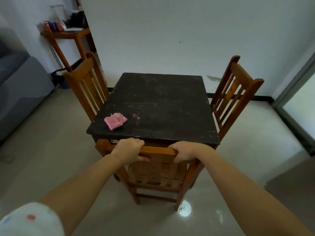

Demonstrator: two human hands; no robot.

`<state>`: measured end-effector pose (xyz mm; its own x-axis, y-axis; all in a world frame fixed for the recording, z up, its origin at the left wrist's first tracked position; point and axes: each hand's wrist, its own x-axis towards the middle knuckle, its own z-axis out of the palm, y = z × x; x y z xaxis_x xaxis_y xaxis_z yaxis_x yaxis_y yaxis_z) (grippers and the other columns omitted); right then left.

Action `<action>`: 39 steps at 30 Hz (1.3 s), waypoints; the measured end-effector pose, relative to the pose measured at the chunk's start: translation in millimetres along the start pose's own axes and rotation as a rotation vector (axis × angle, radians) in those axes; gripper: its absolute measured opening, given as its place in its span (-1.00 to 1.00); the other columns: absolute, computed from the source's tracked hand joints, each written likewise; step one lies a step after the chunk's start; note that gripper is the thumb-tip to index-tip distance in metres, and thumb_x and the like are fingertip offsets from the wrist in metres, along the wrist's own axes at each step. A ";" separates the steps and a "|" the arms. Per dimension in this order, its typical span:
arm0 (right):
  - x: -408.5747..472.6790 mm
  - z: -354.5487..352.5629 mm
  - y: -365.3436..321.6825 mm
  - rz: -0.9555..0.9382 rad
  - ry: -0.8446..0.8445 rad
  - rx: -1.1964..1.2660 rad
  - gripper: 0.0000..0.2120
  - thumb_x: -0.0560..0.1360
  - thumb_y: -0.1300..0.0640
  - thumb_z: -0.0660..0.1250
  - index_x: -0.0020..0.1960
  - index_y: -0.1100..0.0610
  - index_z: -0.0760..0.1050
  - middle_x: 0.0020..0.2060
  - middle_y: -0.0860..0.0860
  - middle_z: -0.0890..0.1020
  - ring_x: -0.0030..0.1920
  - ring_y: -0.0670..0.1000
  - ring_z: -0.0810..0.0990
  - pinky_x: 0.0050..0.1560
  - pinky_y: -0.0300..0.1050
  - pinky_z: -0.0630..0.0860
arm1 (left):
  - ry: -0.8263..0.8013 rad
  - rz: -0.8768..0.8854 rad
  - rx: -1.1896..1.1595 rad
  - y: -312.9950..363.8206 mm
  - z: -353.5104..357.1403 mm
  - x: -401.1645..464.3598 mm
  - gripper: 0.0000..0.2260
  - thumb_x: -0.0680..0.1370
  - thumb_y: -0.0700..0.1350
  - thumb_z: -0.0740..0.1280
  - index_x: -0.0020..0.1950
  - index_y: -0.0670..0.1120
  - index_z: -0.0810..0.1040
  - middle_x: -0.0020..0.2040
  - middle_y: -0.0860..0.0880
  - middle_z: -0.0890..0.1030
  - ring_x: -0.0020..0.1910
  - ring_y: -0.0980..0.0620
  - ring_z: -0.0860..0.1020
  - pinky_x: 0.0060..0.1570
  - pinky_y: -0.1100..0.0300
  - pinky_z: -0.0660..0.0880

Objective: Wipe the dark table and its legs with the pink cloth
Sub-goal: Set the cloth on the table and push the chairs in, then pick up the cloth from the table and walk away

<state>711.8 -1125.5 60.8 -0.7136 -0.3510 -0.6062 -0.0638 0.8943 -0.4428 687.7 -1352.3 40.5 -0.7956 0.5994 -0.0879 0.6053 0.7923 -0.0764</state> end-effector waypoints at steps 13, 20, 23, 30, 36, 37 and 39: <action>49.7 -24.2 -121.8 -0.256 0.695 -0.285 -0.51 0.57 -0.14 0.11 0.45 -0.03 0.16 0.44 0.04 0.27 0.44 0.09 0.22 0.41 0.19 0.16 | 0.369 -0.328 -0.216 -60.3 -66.3 -66.6 -0.56 0.54 0.17 0.17 0.34 -0.01 0.33 0.23 -0.01 0.47 0.18 0.06 0.43 0.17 0.18 0.31; 113.3 -8.7 -212.5 -0.477 0.787 -0.446 -0.48 0.59 -0.15 0.03 0.50 -0.05 0.02 0.51 0.04 0.08 0.52 0.08 -0.03 0.45 0.25 -0.03 | 0.326 -0.704 -0.091 -127.0 -30.6 -124.1 -0.47 0.58 0.16 0.07 0.47 -0.05 0.11 0.43 -0.09 0.27 0.41 -0.05 0.21 0.41 -0.01 0.08; 149.1 -9.0 -245.3 -0.486 0.752 -0.465 -0.46 0.59 -0.16 0.02 0.50 -0.07 -0.03 0.53 0.04 0.01 0.52 0.09 -0.08 0.43 0.25 -0.09 | 0.301 -0.749 -0.102 -167.2 -12.0 -134.4 -0.46 0.57 0.17 0.06 0.48 -0.03 0.07 0.45 -0.08 0.22 0.44 -0.06 0.15 0.44 -0.07 0.01; 231.8 -12.5 -292.7 -0.242 0.723 -0.400 -0.43 0.58 -0.21 -0.03 0.52 -0.08 -0.10 0.53 0.05 -0.04 0.52 0.12 -0.09 0.42 0.28 -0.07 | 0.196 -0.626 -0.120 -273.5 19.9 -124.6 -0.46 0.58 0.19 0.01 0.49 0.00 0.01 0.48 -0.07 0.16 0.46 -0.05 0.09 0.45 -0.09 -0.03; 270.6 -13.1 -289.1 -0.010 0.713 -0.306 -0.44 0.58 -0.20 -0.02 0.51 -0.07 -0.06 0.53 0.05 0.01 0.52 0.11 -0.05 0.42 0.27 0.00 | 0.099 -0.418 -0.122 -325.6 31.7 -83.0 -0.45 0.59 0.18 -0.02 0.50 -0.03 -0.03 0.49 -0.08 0.13 0.47 -0.06 0.07 0.45 -0.09 -0.04; 277.7 -15.1 -283.3 0.037 0.698 -0.291 -0.44 0.58 -0.20 -0.02 0.51 -0.08 -0.08 0.53 0.05 0.00 0.52 0.10 -0.05 0.43 0.27 0.00 | 0.089 -0.383 -0.117 -331.1 34.6 -72.4 -0.45 0.59 0.18 -0.03 0.50 -0.03 -0.04 0.49 -0.08 0.13 0.47 -0.06 0.07 0.45 -0.09 -0.02; 293.7 -20.3 -269.4 0.140 0.680 -0.251 -0.44 0.58 -0.20 -0.02 0.51 -0.09 -0.10 0.53 0.05 -0.01 0.52 0.10 -0.06 0.43 0.28 -0.01 | 0.076 -0.311 -0.111 -343.1 43.2 -47.4 -0.46 0.59 0.19 -0.03 0.50 -0.01 -0.03 0.49 -0.07 0.14 0.47 -0.06 0.08 0.44 -0.09 0.01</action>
<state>505.2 -1463.9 15.4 -0.9964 -0.0523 -0.0668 -0.0398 0.9834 -0.1773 518.8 -1657.5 28.0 -0.9437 0.3307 -0.0025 0.3306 0.9435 0.0210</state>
